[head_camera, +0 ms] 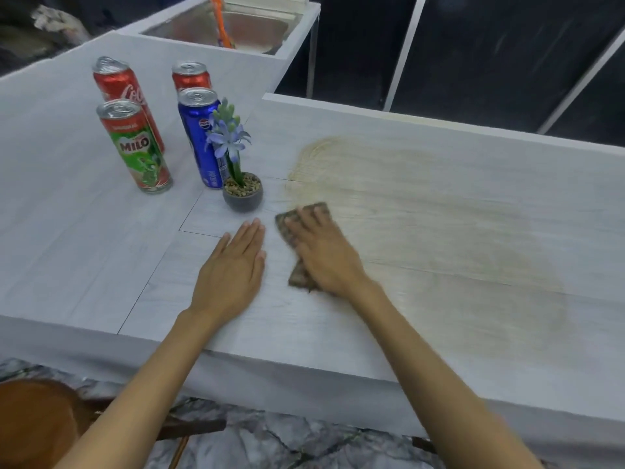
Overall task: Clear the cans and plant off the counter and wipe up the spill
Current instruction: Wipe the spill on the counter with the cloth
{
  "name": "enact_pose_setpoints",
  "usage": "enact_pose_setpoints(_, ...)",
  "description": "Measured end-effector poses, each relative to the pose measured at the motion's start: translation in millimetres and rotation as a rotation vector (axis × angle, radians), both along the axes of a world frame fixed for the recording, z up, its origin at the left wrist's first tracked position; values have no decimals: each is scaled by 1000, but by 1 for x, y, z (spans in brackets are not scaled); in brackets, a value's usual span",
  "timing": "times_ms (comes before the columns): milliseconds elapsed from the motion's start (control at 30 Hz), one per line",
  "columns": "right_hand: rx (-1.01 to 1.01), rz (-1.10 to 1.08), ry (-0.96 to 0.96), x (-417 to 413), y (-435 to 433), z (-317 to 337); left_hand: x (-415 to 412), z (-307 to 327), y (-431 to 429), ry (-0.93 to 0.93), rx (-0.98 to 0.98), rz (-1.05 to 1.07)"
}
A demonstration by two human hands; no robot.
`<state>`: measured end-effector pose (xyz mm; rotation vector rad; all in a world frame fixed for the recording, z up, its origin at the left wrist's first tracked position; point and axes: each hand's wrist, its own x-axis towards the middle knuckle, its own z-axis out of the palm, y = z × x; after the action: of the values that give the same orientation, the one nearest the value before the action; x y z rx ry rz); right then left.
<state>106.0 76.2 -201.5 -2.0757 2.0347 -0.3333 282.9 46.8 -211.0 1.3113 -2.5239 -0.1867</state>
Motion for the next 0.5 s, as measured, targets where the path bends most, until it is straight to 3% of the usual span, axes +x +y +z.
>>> enact_pose_setpoints(100,-26,32,-53,14,69,10,0,1,0,9,13,3)
enact_pose_setpoints(167,-30,54,15,-9,81,12,0,2,1,-1,20,-3)
enact_pose_setpoints(333,28,-158,48,-88,22,14,0,3,5,7,34,18)
enact_pose_setpoints(433,23,-222,50,-74,-18,15,-2,3,9,8,31,47)
enact_pose_setpoints(500,18,-142,14,-41,-23,15,-2,3,12,3,31,73)
